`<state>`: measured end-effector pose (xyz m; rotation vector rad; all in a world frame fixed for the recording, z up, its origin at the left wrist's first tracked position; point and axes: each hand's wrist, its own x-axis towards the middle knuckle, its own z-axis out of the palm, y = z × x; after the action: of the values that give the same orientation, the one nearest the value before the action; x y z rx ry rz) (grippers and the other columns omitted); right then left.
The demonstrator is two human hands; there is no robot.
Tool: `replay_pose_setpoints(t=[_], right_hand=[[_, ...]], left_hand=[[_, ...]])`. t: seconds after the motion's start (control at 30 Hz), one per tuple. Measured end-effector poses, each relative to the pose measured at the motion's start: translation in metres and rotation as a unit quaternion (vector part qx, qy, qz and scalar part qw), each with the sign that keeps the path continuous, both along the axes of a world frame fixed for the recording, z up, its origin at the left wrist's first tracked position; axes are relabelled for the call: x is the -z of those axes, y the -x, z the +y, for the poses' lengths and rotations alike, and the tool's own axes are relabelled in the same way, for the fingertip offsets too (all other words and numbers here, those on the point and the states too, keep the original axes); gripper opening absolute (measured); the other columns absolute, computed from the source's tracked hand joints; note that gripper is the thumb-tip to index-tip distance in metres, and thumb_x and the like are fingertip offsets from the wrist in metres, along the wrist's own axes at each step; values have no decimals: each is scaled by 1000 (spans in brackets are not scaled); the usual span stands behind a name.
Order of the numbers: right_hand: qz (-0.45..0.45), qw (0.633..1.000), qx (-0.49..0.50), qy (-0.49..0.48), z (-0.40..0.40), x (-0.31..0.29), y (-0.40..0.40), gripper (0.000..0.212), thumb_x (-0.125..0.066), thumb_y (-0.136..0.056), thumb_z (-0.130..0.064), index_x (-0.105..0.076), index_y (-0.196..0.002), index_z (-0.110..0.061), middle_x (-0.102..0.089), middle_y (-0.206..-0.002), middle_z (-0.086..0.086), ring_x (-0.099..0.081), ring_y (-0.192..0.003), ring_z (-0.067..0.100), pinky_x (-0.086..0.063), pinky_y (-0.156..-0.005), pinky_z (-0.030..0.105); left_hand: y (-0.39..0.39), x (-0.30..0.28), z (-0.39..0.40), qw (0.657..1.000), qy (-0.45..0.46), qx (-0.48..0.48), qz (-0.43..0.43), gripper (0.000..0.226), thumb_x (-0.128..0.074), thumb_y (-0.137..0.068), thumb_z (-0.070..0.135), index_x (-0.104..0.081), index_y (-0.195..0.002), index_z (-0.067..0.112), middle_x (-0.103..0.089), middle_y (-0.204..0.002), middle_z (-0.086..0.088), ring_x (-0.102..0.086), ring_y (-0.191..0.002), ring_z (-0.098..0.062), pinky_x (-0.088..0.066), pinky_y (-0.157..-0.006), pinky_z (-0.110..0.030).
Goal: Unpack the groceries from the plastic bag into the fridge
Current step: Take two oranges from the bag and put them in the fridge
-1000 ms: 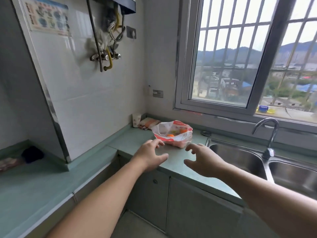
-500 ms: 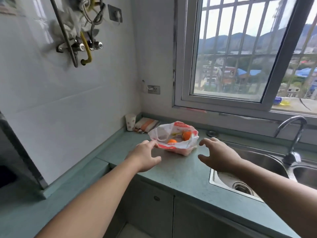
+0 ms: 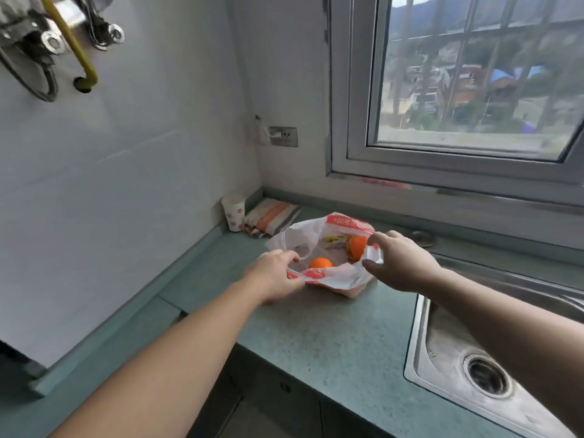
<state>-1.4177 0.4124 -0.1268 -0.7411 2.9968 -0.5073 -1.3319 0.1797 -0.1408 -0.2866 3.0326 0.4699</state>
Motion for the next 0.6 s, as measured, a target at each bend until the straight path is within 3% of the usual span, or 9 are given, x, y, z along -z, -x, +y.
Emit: replay_pose_setpoints(t=[0.2,0.33,0.5,0.6], right_hand=[[-26,1000,2,-5,-28,33,52,41,-56,-88,-43,-52,-124,-23,-54,-124,5,-56,-108,28,-49,-86,37],[-30,999,3,-20,-54,61,88,33,-54,-90,-43,-55,-114,-21,-55,-126,1,-55,-105,24,-49,-78,34],[-57,997,18,-55,-87,98,131,24,-47,-89,-40,-55,-102,-21,-59,-110,2,-54,-91,22,-49,-74,35],[-83,995,23,-59,-99,117,148,24,-48,-88,-38,-57,-105,-23,-58,-108,0,-55,-89,20,-50,-75,34]], left_hand=[[83,48,-16,998,-37,29,-29,51,-60,-84,55,-55,-126,27,-54,-128,-1,-52,-118,-21,-44,-98,-37],[136,80,-27,995,-37,62,-65,46,-55,-87,47,-52,-129,29,-52,-131,-1,-50,-120,-22,-45,-97,-40],[183,118,-32,989,-57,99,-91,47,-50,-89,42,-48,-134,30,-50,-137,0,-48,-124,-25,-44,-100,-42],[197,139,-33,981,-59,136,-125,46,-46,-92,42,-45,-136,29,-47,-136,-2,-48,-122,-28,-44,-99,-48]])
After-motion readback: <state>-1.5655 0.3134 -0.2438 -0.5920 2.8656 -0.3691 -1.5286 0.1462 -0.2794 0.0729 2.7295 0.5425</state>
